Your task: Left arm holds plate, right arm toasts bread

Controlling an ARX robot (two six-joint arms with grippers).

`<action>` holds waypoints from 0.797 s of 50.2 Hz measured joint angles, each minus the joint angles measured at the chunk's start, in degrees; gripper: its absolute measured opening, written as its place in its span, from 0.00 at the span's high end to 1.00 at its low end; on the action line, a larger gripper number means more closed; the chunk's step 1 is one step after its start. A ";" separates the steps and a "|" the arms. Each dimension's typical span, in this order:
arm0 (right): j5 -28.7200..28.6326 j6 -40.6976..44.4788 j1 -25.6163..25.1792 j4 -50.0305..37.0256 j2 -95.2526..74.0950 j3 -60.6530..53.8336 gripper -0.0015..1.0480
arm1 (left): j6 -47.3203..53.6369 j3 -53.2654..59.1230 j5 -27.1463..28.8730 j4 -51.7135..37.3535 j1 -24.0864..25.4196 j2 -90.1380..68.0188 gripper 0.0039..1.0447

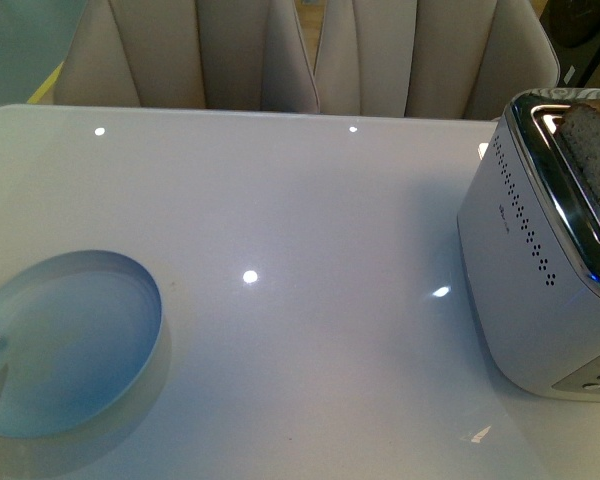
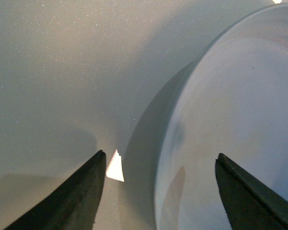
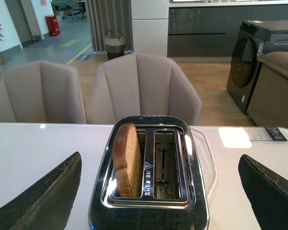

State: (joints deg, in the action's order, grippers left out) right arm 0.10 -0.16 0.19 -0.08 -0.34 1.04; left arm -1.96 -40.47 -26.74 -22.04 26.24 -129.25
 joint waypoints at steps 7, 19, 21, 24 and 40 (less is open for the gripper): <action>0.00 0.00 0.00 0.00 0.00 0.00 0.08 | -2.60 1.88 -0.33 -0.90 -0.59 4.17 0.12; 0.00 0.00 0.00 0.00 0.00 0.00 0.08 | -8.48 6.58 -2.25 -2.27 -2.91 19.71 0.07; 0.00 0.00 0.00 0.00 0.00 0.00 0.08 | -9.35 7.23 -2.27 -2.23 -3.17 22.25 0.07; 0.00 0.00 0.00 0.00 0.00 0.00 0.08 | -10.49 8.17 -2.12 -1.75 -3.74 26.43 0.07; 0.00 0.00 0.00 0.00 0.00 0.00 0.08 | -22.82 9.46 7.87 1.86 -13.14 47.17 0.07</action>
State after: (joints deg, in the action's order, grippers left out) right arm 0.10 -0.16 0.19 -0.08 -0.34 1.04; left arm -24.77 -31.00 -18.87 -20.18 13.10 -82.08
